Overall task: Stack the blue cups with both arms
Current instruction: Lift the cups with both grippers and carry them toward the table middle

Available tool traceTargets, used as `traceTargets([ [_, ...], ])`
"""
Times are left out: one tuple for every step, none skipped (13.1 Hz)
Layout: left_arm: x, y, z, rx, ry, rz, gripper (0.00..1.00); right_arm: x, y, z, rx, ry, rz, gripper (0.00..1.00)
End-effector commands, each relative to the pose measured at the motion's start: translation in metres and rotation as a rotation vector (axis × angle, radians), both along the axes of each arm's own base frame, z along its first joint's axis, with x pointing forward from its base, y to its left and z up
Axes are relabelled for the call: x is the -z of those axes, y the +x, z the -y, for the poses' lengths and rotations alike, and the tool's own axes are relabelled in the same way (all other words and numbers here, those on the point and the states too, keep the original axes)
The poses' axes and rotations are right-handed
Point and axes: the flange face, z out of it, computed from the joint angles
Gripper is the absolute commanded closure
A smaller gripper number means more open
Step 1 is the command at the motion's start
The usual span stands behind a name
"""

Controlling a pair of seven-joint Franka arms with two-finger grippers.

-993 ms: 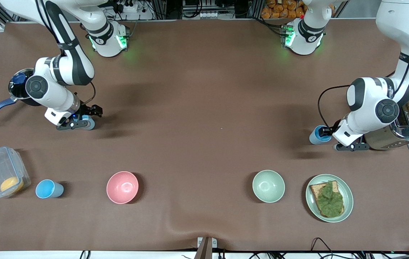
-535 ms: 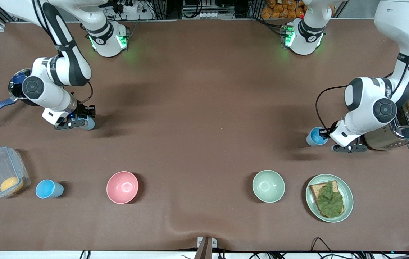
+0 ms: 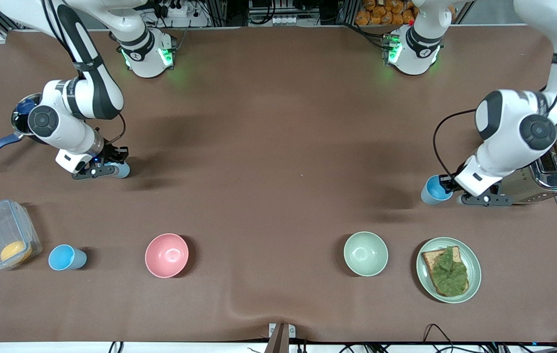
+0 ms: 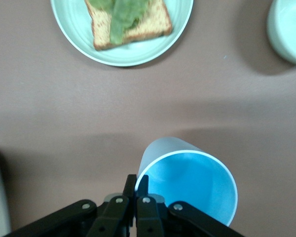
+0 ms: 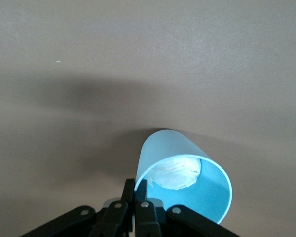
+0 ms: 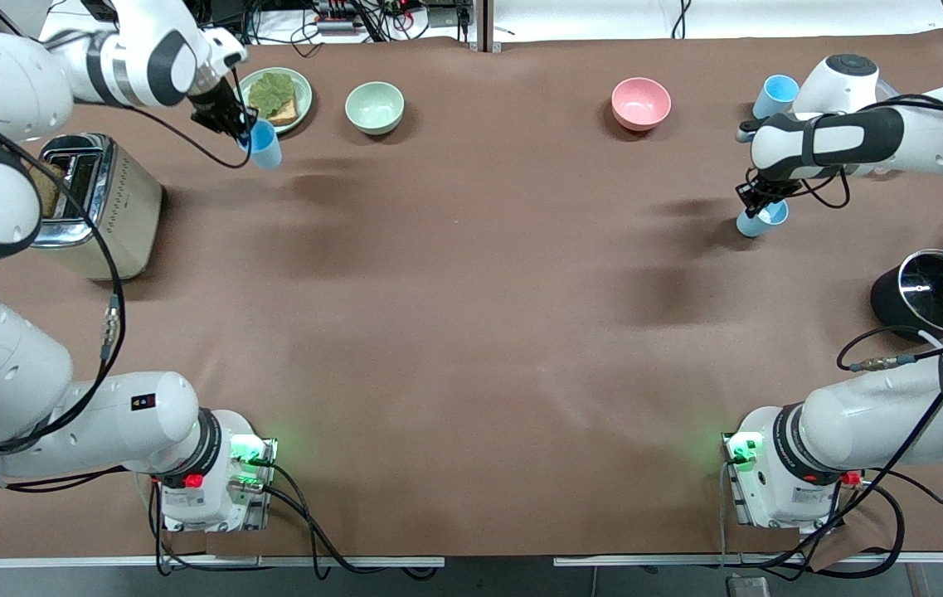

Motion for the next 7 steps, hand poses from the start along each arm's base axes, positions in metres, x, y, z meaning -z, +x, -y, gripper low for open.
traceTargets([
  [-0.057, -0.004, 0.023, -0.093, -0.009, -0.032, 1.00, -0.023, 0.020, -0.036, 0.053, -0.014, -0.039, 1.00],
  [-0.077, -0.001, 0.030, -0.117, -0.018, -0.057, 1.00, -0.030, 0.023, -0.051, 0.068, -0.023, -0.052, 1.00],
  [-0.094, 0.001, 0.039, -0.145, -0.029, -0.078, 1.00, -0.036, 0.026, -0.065, 0.089, -0.030, -0.055, 1.00],
  [-0.110, 0.002, 0.053, -0.160, -0.035, -0.086, 1.00, -0.042, 0.026, -0.086, 0.110, -0.034, -0.063, 1.00],
  [-0.119, 0.002, 0.062, -0.176, -0.039, -0.090, 1.00, -0.050, 0.026, -0.114, 0.145, -0.032, -0.074, 1.00],
  [-0.125, 0.002, 0.074, -0.186, -0.045, -0.082, 1.00, -0.059, 0.026, -0.141, 0.186, -0.011, -0.071, 1.00],
  [-0.126, 0.001, 0.086, -0.202, -0.049, -0.081, 1.00, -0.067, 0.022, -0.177, 0.214, 0.003, -0.063, 1.00],
])
